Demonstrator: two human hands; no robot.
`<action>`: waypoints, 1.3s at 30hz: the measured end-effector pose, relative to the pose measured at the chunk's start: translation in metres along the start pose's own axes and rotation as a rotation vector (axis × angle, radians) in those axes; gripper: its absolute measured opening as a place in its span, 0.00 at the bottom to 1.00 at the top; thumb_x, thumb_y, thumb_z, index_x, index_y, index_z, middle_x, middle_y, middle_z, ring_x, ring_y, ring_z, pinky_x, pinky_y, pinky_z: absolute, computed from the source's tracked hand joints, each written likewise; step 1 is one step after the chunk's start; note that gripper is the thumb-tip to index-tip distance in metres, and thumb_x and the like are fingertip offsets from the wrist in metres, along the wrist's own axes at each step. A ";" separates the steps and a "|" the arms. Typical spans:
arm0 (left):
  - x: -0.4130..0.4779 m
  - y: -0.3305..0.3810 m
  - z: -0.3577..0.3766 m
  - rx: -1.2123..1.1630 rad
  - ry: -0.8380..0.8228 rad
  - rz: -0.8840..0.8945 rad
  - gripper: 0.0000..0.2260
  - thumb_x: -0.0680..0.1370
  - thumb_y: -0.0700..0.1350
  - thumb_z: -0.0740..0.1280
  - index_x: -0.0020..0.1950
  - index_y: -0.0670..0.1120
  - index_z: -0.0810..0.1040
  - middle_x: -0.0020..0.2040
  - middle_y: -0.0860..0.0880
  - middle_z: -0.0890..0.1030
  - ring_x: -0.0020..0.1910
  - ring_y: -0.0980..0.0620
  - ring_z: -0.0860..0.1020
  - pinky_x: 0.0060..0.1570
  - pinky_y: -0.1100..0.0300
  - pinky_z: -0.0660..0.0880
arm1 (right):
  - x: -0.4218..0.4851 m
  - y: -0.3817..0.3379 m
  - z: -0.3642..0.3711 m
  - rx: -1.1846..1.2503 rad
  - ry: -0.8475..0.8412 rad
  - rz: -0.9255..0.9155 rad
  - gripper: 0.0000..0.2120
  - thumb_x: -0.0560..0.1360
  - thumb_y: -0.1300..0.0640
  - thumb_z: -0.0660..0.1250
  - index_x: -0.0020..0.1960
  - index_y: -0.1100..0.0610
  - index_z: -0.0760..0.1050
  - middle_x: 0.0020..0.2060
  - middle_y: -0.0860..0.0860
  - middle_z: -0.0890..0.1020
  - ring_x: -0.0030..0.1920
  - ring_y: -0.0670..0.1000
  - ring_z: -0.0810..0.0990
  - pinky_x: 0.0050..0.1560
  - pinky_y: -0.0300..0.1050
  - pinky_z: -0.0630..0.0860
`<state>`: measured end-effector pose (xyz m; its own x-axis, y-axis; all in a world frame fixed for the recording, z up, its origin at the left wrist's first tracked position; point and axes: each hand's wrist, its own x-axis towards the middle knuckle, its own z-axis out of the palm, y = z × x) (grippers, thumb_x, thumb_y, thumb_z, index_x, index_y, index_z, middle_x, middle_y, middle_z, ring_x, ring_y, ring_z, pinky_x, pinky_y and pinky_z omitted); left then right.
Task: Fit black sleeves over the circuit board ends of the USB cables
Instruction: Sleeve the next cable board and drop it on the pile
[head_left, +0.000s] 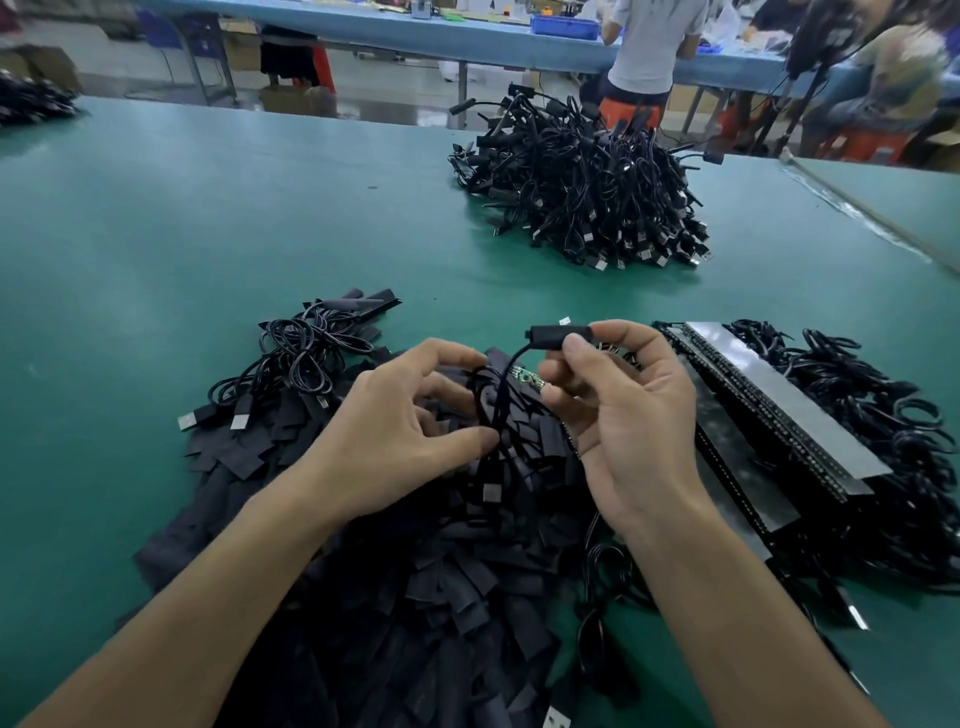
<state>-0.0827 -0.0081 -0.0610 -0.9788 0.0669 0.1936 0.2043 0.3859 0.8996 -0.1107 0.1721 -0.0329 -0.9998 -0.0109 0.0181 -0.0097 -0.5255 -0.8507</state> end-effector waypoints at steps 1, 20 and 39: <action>0.000 0.002 0.000 0.023 -0.032 0.003 0.24 0.67 0.55 0.77 0.60 0.62 0.74 0.45 0.54 0.84 0.28 0.53 0.74 0.32 0.59 0.75 | -0.002 -0.001 0.002 0.013 0.001 0.010 0.08 0.77 0.69 0.67 0.49 0.59 0.72 0.35 0.57 0.80 0.33 0.51 0.82 0.30 0.38 0.77; 0.017 -0.031 -0.051 0.322 0.537 -0.263 0.42 0.73 0.44 0.75 0.81 0.52 0.54 0.49 0.59 0.82 0.41 0.58 0.79 0.54 0.54 0.77 | -0.001 -0.022 -0.019 -1.603 -0.355 -0.018 0.11 0.74 0.61 0.70 0.54 0.48 0.81 0.48 0.46 0.81 0.49 0.47 0.81 0.53 0.47 0.80; 0.001 -0.002 -0.039 0.911 0.402 -0.317 0.16 0.74 0.50 0.68 0.60 0.50 0.74 0.44 0.47 0.81 0.41 0.40 0.75 0.40 0.52 0.68 | 0.001 -0.024 -0.023 -1.600 -0.141 -0.167 0.11 0.74 0.47 0.72 0.43 0.49 0.70 0.38 0.49 0.80 0.37 0.52 0.82 0.42 0.50 0.80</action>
<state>-0.0838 -0.0450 -0.0469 -0.8747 -0.4050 0.2663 -0.3125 0.8912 0.3287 -0.1115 0.2042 -0.0248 -0.9768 -0.1692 0.1309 -0.2119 0.8510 -0.4806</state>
